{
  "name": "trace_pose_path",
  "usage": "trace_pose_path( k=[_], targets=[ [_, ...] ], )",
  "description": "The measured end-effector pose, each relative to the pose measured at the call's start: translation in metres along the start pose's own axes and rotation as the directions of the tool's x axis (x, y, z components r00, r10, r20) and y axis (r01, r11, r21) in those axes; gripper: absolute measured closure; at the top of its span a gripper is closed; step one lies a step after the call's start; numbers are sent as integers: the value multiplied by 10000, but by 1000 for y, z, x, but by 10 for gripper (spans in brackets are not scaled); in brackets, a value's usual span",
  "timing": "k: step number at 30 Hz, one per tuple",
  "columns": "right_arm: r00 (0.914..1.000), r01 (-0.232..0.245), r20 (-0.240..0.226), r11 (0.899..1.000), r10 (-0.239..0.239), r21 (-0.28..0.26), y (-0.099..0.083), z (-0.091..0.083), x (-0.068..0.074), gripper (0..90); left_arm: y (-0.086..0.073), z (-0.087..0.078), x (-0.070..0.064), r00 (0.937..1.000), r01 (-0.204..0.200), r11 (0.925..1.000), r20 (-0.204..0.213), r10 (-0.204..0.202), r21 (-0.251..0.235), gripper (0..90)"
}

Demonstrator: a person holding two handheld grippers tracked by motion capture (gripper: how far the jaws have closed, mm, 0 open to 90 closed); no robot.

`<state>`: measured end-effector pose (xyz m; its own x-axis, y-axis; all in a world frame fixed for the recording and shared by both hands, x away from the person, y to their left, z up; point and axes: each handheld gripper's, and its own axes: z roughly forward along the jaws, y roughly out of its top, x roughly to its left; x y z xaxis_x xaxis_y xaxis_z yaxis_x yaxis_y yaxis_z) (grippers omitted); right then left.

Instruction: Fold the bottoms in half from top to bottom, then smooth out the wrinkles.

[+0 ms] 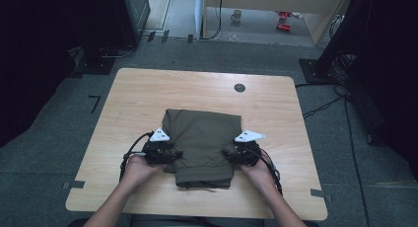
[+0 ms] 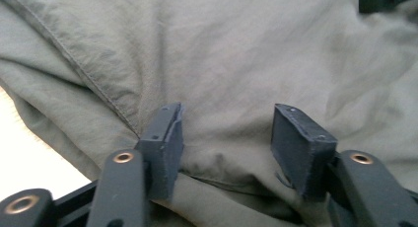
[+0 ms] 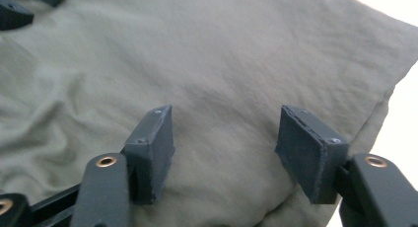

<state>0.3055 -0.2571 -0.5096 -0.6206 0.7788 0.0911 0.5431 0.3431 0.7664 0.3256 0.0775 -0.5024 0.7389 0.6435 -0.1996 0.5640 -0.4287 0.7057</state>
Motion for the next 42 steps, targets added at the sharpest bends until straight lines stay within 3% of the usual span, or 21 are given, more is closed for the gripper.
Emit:
trace_pose_path(
  k=[7,13,15,16,18,20,24,26,29,37,42],
  targets=[
    [9998,-196,93,9988,200,-447,5,-6,-8,319,8,-8,1,9988,-251,9997,-421,248,-56,367],
    [9985,-533,-118,9964,526,-663,4,-9,-16,302,12,-16,8,9993,16,9994,-379,-29,-345,359],
    [9988,-488,-110,9980,484,-395,7,-8,-18,278,12,-19,10,9991,49,9990,-430,-68,-450,356],
    [9996,-280,83,9994,281,-179,10,-8,-18,266,12,-20,11,9988,86,9988,-474,-109,-477,356],
    [9992,118,396,9996,-108,-259,11,-7,-18,267,12,-23,14,9980,58,9986,-631,-92,-531,355],
    [9995,-46,303,10000,47,-55,14,-5,-20,259,13,-26,17,9977,99,9980,-662,-140,-621,355],
    [9989,132,442,9998,-125,-143,18,-6,-25,257,13,-35,25,9972,180,9971,-717,-234,-743,352],
    [9991,-103,411,9992,118,-383,19,-9,-29,257,12,-40,30,9956,227,9961,-883,-303,-858,351],
    [9985,-185,516,9993,201,-310,21,-12,-34,256,10,-48,41,9936,505,9930,-950,-607,-1071,351],
    [9961,-782,375,9952,804,-591,21,-23,-50,255,3,-58,57,9871,746,9903,-1321,-899,-1168,351],
    [9946,-869,514,9940,904,-671,17,-30,-59,255,1,-62,65,9799,938,9877,-1638,-1138,-1250,351]
  ],
)
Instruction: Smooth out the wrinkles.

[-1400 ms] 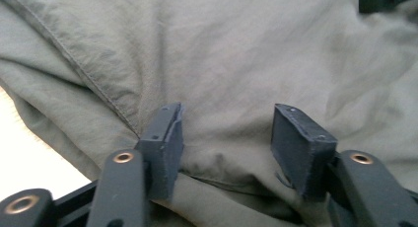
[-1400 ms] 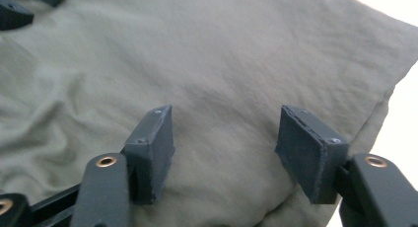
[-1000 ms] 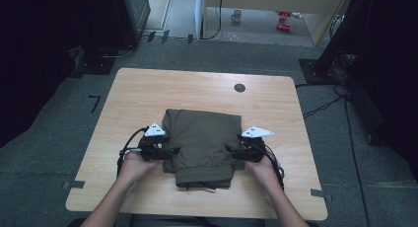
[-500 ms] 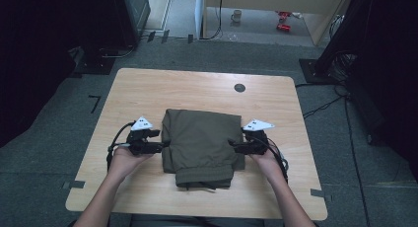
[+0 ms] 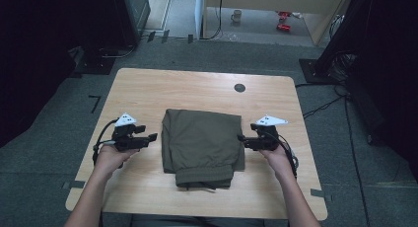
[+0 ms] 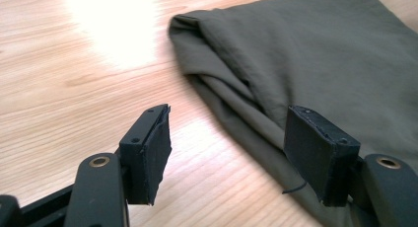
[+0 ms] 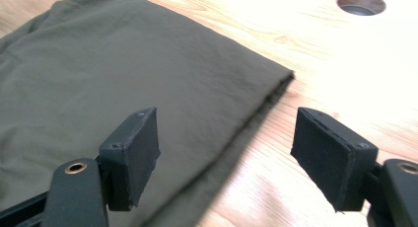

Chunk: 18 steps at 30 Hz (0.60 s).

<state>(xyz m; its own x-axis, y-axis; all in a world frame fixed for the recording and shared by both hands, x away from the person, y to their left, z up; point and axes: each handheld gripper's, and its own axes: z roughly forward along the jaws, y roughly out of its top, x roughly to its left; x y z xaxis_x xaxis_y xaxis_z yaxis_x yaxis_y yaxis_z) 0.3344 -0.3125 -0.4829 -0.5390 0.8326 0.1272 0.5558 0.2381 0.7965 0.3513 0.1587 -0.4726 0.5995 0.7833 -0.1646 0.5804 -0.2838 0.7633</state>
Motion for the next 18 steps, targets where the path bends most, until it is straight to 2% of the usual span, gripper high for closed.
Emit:
trace_pose_path(
  k=[6,10,15,18],
  targets=[
    [9994,-90,343,9999,89,44,-7,-8,-15,249,-4,-5,11,9983,10,10000,-587,-8,33,350],
    [9980,-119,623,9998,108,177,-14,-11,-25,249,-9,-7,21,9963,193,9998,-843,-183,102,350],
    [9955,-321,897,9992,299,228,-22,-15,-36,248,-18,-11,33,9888,396,9990,-1445,-363,202,339],
    [9921,-468,1175,9985,432,281,-26,-19,-44,248,-24,-12,39,9856,494,9985,-1632,-448,242,340]
  ],
)
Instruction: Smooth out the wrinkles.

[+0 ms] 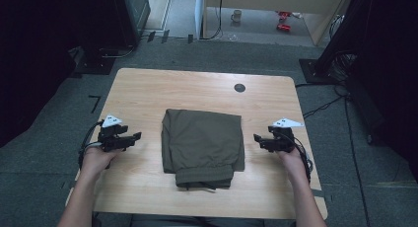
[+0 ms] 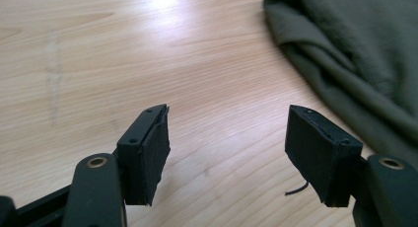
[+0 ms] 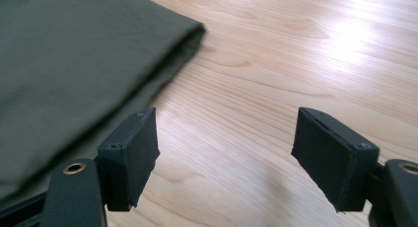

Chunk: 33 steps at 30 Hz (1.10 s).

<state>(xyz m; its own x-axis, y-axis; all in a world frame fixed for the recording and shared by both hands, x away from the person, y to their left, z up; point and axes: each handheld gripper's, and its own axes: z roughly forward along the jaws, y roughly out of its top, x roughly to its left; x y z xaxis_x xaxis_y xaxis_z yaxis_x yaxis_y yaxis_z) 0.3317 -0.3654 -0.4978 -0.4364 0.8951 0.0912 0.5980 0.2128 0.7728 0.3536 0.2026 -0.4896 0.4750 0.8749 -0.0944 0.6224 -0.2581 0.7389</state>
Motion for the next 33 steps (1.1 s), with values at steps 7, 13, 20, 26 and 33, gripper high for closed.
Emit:
trace_pose_path(
  k=[7,13,20,26,33],
  targets=[
    [9988,-281,411,9996,282,-32,-8,-4,-19,248,-8,4,11,9997,-5,9999,-252,9,153,339],
    [9937,-418,1043,9990,399,159,-18,-1,-32,251,-15,8,17,9981,-167,9987,-579,196,489,340],
    [9908,-561,1248,9979,515,334,-23,-1,-36,250,-20,9,22,9950,-418,9985,-896,448,347,328],
    [9905,-445,1320,9983,393,368,-28,1,-40,224,-23,12,21,9922,-141,9999,-1243,137,-21,243],
    [9894,-446,1401,9978,373,496,-27,3,-36,144,-22,15,17,9896,36,10000,-1437,-33,15,209]
  ],
)
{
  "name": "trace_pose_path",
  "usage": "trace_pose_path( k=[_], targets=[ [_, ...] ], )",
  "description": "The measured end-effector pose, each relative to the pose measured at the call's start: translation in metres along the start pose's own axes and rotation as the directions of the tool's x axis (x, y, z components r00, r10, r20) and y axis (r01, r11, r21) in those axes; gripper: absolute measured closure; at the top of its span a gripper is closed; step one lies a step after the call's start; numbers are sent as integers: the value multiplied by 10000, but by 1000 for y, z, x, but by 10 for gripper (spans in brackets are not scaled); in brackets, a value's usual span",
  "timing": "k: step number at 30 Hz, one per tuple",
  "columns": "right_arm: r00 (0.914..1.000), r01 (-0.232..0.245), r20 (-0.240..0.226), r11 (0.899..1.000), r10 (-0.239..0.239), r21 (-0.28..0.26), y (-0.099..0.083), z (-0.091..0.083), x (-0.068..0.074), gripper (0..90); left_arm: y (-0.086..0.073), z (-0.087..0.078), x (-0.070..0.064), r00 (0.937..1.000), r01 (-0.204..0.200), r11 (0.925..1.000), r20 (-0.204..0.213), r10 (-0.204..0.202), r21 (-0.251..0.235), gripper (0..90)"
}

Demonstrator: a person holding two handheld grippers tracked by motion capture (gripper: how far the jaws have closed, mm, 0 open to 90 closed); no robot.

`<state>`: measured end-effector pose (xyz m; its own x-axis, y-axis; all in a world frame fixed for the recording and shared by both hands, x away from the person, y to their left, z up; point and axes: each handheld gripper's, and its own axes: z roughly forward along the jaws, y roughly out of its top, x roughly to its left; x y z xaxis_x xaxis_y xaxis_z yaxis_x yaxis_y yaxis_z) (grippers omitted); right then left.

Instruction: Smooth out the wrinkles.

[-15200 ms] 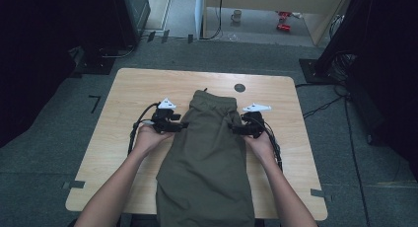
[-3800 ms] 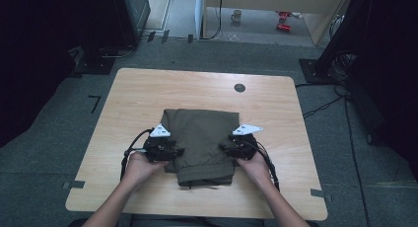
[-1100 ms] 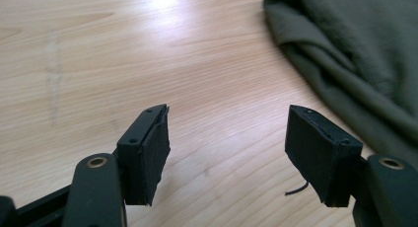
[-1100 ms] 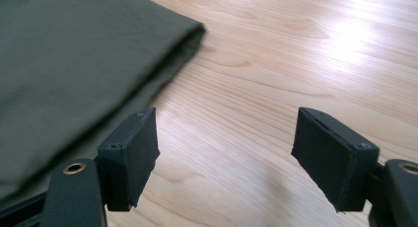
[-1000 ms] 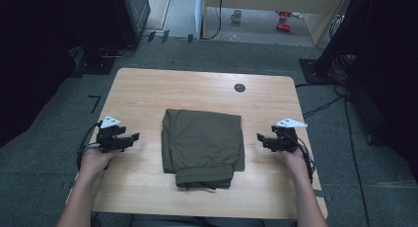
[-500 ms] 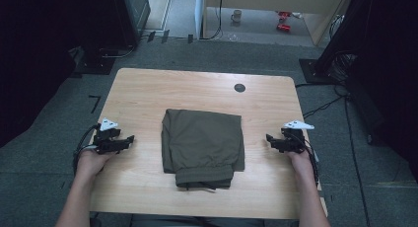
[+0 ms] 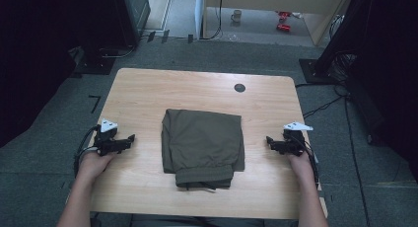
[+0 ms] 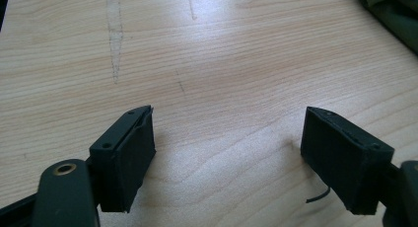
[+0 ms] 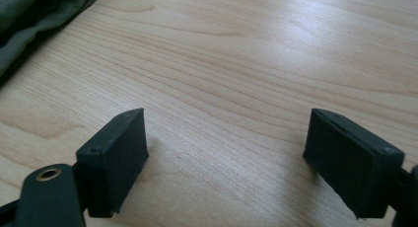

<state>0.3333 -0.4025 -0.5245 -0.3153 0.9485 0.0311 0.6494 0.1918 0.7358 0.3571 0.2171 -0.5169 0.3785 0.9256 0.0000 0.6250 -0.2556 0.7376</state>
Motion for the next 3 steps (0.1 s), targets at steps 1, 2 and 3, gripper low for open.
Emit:
trace_pose_path(
  k=[1,2,3],
  targets=[
    [10000,-38,43,10000,38,24,0,0,1,139,0,0,0,10000,16,10000,-18,-16,1,206],
    [9999,-116,115,9999,116,24,0,0,1,133,0,0,0,10000,21,10000,-26,-21,2,205],
    [9997,-181,189,9998,181,29,0,0,2,127,0,0,-1,10000,29,10000,-37,-29,5,203]
  ],
)
